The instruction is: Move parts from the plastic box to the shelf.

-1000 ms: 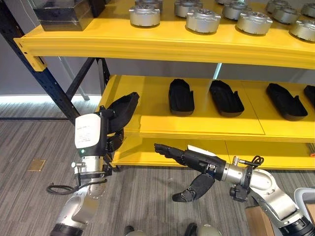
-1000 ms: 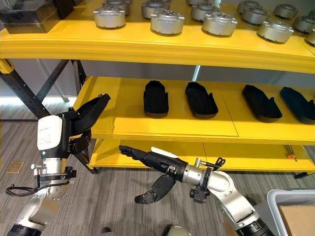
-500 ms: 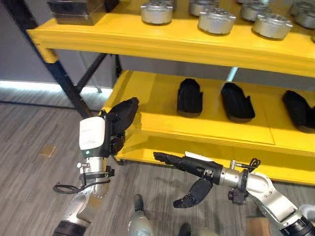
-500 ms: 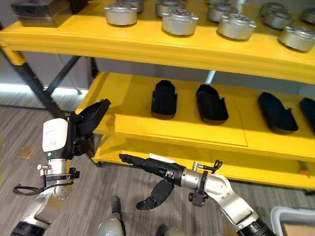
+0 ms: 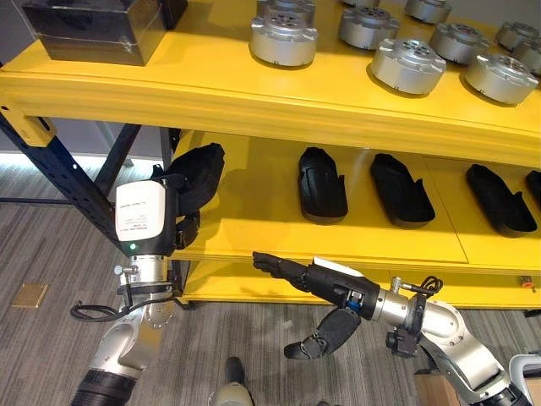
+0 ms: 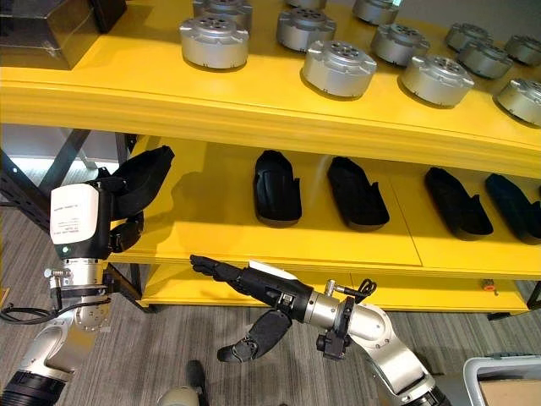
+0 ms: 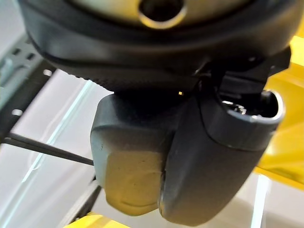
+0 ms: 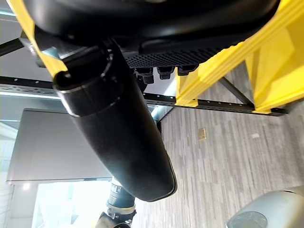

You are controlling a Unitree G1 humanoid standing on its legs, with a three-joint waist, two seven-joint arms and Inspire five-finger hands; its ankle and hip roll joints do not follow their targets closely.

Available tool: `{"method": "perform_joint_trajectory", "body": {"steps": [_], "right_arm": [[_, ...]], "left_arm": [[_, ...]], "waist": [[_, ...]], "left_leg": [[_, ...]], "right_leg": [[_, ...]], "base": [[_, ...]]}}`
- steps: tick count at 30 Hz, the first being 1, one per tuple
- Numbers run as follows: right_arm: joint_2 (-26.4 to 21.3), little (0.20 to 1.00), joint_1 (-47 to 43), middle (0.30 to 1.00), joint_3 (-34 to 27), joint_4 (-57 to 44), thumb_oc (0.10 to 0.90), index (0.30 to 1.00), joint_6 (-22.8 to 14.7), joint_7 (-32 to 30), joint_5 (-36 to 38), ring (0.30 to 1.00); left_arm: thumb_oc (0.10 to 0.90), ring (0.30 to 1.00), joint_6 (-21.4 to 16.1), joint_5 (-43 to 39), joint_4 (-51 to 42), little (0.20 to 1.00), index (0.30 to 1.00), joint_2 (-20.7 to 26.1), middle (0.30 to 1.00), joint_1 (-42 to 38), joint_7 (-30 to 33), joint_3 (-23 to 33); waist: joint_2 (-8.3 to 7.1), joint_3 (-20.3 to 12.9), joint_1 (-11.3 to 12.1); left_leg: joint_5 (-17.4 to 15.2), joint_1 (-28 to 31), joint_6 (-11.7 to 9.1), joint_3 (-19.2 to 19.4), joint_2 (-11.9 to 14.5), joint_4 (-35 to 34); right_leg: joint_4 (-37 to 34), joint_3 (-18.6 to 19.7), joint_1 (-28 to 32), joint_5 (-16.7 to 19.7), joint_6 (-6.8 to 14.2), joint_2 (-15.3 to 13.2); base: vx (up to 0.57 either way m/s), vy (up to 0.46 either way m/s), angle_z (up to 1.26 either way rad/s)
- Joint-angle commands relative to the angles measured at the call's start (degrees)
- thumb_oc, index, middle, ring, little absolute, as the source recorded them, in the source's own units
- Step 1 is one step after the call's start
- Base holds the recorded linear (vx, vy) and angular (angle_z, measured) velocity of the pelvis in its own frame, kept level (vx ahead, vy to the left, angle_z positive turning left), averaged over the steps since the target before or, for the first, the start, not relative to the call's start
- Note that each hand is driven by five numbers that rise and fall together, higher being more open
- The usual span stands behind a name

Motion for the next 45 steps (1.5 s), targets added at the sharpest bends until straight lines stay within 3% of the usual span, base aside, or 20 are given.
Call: {"method": "perform_joint_trajectory", "body": {"steps": [1, 9, 11, 18, 20, 21, 25, 27, 29, 36, 45], "right_arm": [[-1.63, 1.000, -3.00, 1.000, -0.78, -3.55, 0.900, 1.000, -3.42, -0.48, 2.34, 1.000], [-1.80, 1.000, -3.25, 1.000, -0.65, -3.22, 0.900, 1.000, -3.20, -0.58, 2.92, 1.000], [-1.03, 1.000, -3.49, 1.000, 1.10, -2.65, 0.900, 1.000, -2.97, -0.24, 2.05, 1.000], [-1.49, 1.000, -5.34, 1.000, 4.40, -1.89, 0.900, 1.000, -0.62, 0.10, 2.14, 1.000], [-1.10, 1.000, -7.63, 1.000, 5.93, -1.11, 0.900, 1.000, -0.84, -0.29, 5.01, 1.000], [-0.68, 1.000, -10.25, 1.000, 5.98, -0.58, 0.900, 1.000, -1.02, 1.56, 10.15, 1.000], [0.98, 1.000, -13.36, 1.000, 5.18, -1.23, 0.900, 1.000, 0.88, 4.68, 17.71, 1.000], [2.67, 1.000, -19.07, 1.000, 6.13, -2.70, 0.900, 1.000, -1.59, 4.71, 10.05, 1.000], [2.36, 1.000, -21.98, 1.000, 7.10, -4.29, 0.900, 1.000, -0.61, 4.77, 13.37, 1.000], [6.39, 1.000, -26.06, 1.000, 6.60, -3.63, 0.900, 1.000, 4.46, 5.58, 17.56, 1.000], [6.71, 1.000, -26.23, 1.000, 7.85, -2.82, 0.900, 1.000, 4.42, 4.47, 16.02, 1.000]], "left_arm": [[0.400, 0.300, -2.89, 3.87, -5.64, 0.300, 0.300, 1.80, 0.300, -5.13, 4.07, 1.87], [0.400, 0.300, -2.25, 4.18, -4.94, 0.300, 0.300, 2.50, 0.300, -4.65, 4.73, 2.70], [0.400, 0.300, -2.48, 3.91, -1.98, 0.300, 0.300, 3.91, 0.300, -5.55, 5.39, 2.87], [0.400, 0.300, 3.77, 4.22, 7.69, 0.300, 0.300, 5.96, 0.300, -13.74, 4.63, -4.27], [0.400, 0.300, 6.55, 3.40, 10.79, 0.300, 0.300, 6.84, 0.300, -17.73, 5.52, -6.43], [0.400, 0.300, 8.06, 2.77, 13.27, 0.300, 0.300, 7.49, 0.300, -21.17, 6.20, -8.03], [0.400, 0.300, 8.51, 2.00, 17.34, 0.300, 0.300, 8.41, 0.300, -25.48, 7.19, -9.74], [0.400, 0.300, 8.87, -0.07, 23.91, 0.300, 0.300, 9.27, 0.300, -32.41, 8.55, -12.74], [0.400, 0.300, 10.12, -1.45, 26.10, 0.300, 0.300, 9.34, 0.300, -35.60, 8.46, -14.64], [0.400, 0.300, 9.91, -1.91, 31.58, 0.300, 0.300, 7.68, 0.300, -38.50, 9.43, -16.90], [0.400, 0.300, 12.23, -1.87, 33.55, 0.300, 0.300, 6.52, 0.300, -39.49, 8.34, -18.44]], "waist": [[1.11, -5.31, 0.34], [1.12, -5.18, 0.49], [1.88, -4.31, 0.28], [3.33, -1.12, -1.33], [3.54, 0.60, -1.81], [3.85, 2.08, -2.26], [4.28, 3.59, -2.65], [5.03, 5.14, -3.26], [5.76, 5.91, -3.71], [7.50, 6.91, -3.92], [8.06, 7.88, -4.75]], "left_leg": [[0.34, -2.41, -6.49, -2.00, 6.10, -0.39], [0.11, -2.68, -6.44, -1.80, 6.43, 0.33], [-0.58, -4.23, -6.49, -2.49, 7.52, 3.76], [1.02, -8.38, -7.24, -3.39, 11.08, 8.49], [1.96, -10.63, -7.88, -3.83, 12.23, 9.29], [2.56, -11.73, -8.22, -4.12, 12.69, 9.41], [2.92, -12.96, -8.37, -4.44, 13.08, 9.78], [3.06, -14.34, -8.34, -4.51, 13.28, 10.28], [3.51, -14.70, -8.49, -4.33, 13.43, 10.47], [3.44, -15.48, -7.97, -4.61, 13.22, 11.28], [3.58, -15.57, -7.98, -4.38, 13.26, 11.83]], "right_leg": [[4.99, -1.22, 0.00, -2.14, 0.22, 0.22], [5.66, -1.48, -0.31, -2.68, -0.13, 0.43], [9.17, -1.02, -1.97, -4.67, -1.50, 0.77], [16.87, 0.44, -7.51, -7.66, -3.54, 1.96], [19.36, 1.36, -10.81, -8.38, -3.80, 2.38], [20.44, 1.90, -12.70, -8.55, -4.03, 2.57], [22.10, 2.12, -14.92, -8.73, -4.32, 2.55], [24.16, 2.42, -17.96, -8.77, -4.62, 2.23], [24.83, 2.66, -18.68, -8.77, -4.87, 2.22], [27.55, 2.58, -20.66, -9.15, -5.29, 1.45], [29.54, 2.89, -22.06, -9.23, -5.70, 0.98]], "base": [[0.05, -0.035, -0.08], [0.02, -0.009, -0.04], [0.15, -0.034, -0.04], [0.03, -0.024, -0.07], [-0.18, -0.047, -0.15], [-0.20, -0.018, -0.15], [-0.16, 0.003, -0.11], [-0.23, 0.021, -0.06], [-0.09, 0.046, -0.06], [-0.03, 0.044, 0.01], [-0.02, 0.018, 0.00]]}}
